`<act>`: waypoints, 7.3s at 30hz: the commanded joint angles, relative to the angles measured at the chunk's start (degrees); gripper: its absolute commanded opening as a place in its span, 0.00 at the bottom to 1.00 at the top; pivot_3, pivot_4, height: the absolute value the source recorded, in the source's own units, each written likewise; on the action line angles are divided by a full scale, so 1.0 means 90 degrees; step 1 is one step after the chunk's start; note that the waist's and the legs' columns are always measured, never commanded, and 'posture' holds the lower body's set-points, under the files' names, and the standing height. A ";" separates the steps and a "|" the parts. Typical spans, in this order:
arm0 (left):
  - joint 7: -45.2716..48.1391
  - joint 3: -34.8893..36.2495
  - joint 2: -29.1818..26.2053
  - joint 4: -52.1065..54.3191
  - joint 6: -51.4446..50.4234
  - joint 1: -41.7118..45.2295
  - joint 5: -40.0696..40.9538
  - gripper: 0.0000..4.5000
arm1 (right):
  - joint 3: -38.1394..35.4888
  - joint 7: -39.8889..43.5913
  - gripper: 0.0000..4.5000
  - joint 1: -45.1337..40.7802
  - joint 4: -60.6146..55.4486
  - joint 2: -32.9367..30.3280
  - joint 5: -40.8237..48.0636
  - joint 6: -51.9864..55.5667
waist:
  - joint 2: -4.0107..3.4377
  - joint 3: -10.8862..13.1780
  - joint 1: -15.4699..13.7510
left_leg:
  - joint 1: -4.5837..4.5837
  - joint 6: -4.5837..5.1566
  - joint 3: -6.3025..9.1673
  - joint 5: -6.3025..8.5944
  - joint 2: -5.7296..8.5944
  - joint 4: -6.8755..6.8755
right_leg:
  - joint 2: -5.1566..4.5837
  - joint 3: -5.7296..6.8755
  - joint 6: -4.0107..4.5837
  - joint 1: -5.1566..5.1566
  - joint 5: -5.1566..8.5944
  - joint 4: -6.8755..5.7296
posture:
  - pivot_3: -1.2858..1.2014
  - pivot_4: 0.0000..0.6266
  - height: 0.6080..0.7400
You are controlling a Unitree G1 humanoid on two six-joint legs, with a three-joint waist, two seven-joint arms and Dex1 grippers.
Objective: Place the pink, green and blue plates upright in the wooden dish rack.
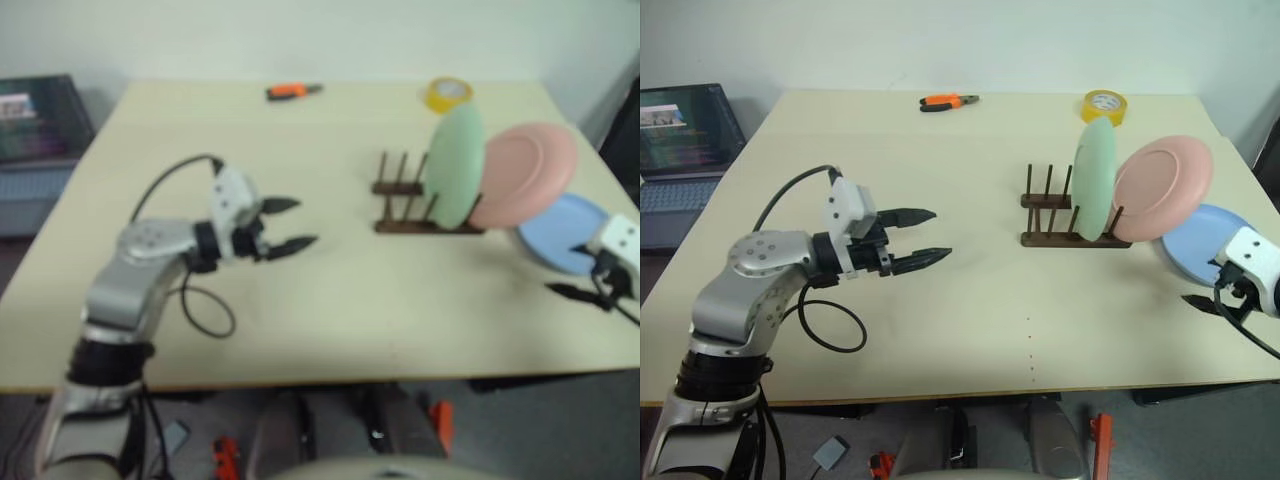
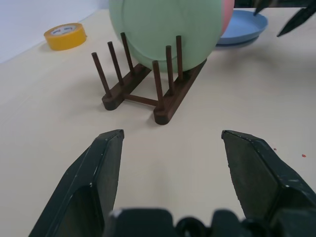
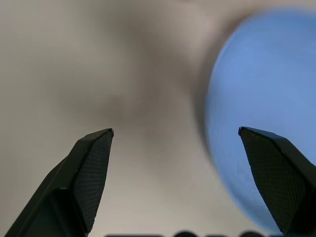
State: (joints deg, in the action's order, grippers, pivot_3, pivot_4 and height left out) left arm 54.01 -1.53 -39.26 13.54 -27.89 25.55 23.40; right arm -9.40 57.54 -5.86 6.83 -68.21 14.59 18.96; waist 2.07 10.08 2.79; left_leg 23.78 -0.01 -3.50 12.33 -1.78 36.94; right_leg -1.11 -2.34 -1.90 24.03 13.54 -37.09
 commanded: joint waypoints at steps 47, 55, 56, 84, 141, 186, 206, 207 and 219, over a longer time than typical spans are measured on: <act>-0.0106 -0.0021 0.0081 0.0218 0.0235 -0.0106 -0.0110 0.78 | -0.0407 0.0119 0.99 -0.2146 -0.0667 0.0951 0.0258 -0.0447 | -0.0003 -0.0002 -0.0115 | 0.0007 0.0002 -0.0008 0.0000 -0.0001 0.0003 | -0.0006 0.0002 -0.0025 0.0001 -0.0008 -0.0004 | 0.52 0.24 1.00; -0.0077 0.0041 0.0017 0.0140 0.0275 -0.0095 -0.0137 0.78 | -0.0803 0.0544 0.99 -0.1166 0.0219 0.0085 -0.0185 -0.0607 | -0.0003 -0.0002 -0.0173 | 0.0010 0.0002 -0.0009 0.0000 0.0002 0.0001 | -0.0010 0.0005 -0.0012 0.0000 -0.0011 0.0001 | 0.52 0.24 1.00; -0.0071 0.0030 0.0022 0.0122 0.0283 -0.0088 -0.0140 0.78 | -0.0804 0.0571 0.99 -0.0976 0.0359 0.0004 -0.0247 -0.0658 | -0.0004 -0.0002 -0.0175 | 0.0012 0.0002 -0.0010 0.0001 0.0002 0.0001 | -0.0010 0.0004 0.0001 0.0001 -0.0018 0.0002 | 0.52 0.24 1.00; -0.0101 -0.0152 0.0090 0.0184 0.0175 -0.0093 -0.0127 0.78 | 0.0454 -0.0153 0.99 -0.0481 0.1274 0.0459 -0.1686 -0.1055 | -0.0014 -0.0010 -0.0106 | -0.0002 0.0003 -0.0014 -0.0003 0.0006 0.0011 | -0.0003 -0.0009 -0.0027 -0.0003 -0.0019 -0.0010 | 0.52 0.24 1.00; 0.0324 -0.0526 0.0478 -0.0069 0.0422 0.0666 -0.0145 0.78 | -0.2377 -0.0632 0.01 -0.0544 -0.0498 0.0198 -0.0485 0.1206 | -0.0002 -0.0018 -0.0111 | -0.0072 0.0004 -0.0011 -0.0003 0.0005 0.0005 | -0.0005 -0.0009 -0.0007 -0.0076 -0.0006 0.0000 | 0.52 0.24 1.00; -0.0107 -0.0092 0.0266 0.0447 0.0267 0.0058 -0.0050 0.78 | -0.0957 -0.3552 0.01 -0.4029 -0.2361 0.4846 0.5346 0.3134 | -0.0015 -0.0008 -0.0108 | 0.0020 0.0006 0.0005 -0.0003 -0.0006 -0.0001 | -0.0006 0.0010 0.0008 0.0002 -0.0023 -0.0001 | 0.52 0.24 1.00; -0.0226 -0.0024 0.0126 0.0821 -0.0022 -0.0138 0.0080 0.78 | -0.0784 -0.3633 0.01 -0.3694 -0.1842 0.5080 0.4855 0.2922 | -0.0015 -0.0008 -0.0107 | 0.0020 0.0006 0.0004 -0.0003 -0.0006 -0.0002 | -0.0004 0.0012 0.0003 0.0004 -0.0021 0.0000 | 0.52 0.24 1.00; -0.0226 -0.0024 0.0121 0.0822 -0.0025 -0.0139 0.0082 0.78 | -0.0789 -0.3627 0.01 -0.3677 -0.1843 0.5081 0.4845 0.2925 | -0.0015 -0.0008 -0.0107 | 0.0021 0.0006 0.0004 -0.0003 -0.0006 -0.0002 | -0.0004 0.0011 0.0003 0.0004 -0.0021 0.0000 | 0.52 0.24 1.00; -0.0214 -0.0034 0.0089 0.0808 -0.0036 -0.0135 0.0092 0.78 | -0.0798 -0.3673 0.01 -0.3544 -0.1728 0.5136 0.4618 0.2864 | -0.0015 -0.0008 -0.0106 | 0.0020 0.0006 0.0003 -0.0002 -0.0005 -0.0003 | -0.0004 0.0010 0.0003 0.0004 -0.0021 0.0000 | 0.52 0.24 1.00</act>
State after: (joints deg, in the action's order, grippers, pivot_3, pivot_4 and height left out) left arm 52.02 -3.10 -37.91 18.60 -28.40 24.21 23.54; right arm -15.48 24.37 -37.18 -7.89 -22.10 55.76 46.47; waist 1.94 10.01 1.84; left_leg 23.96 0.05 -3.48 12.31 -1.83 36.92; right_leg -1.15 -2.25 -1.88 24.07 13.35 -37.09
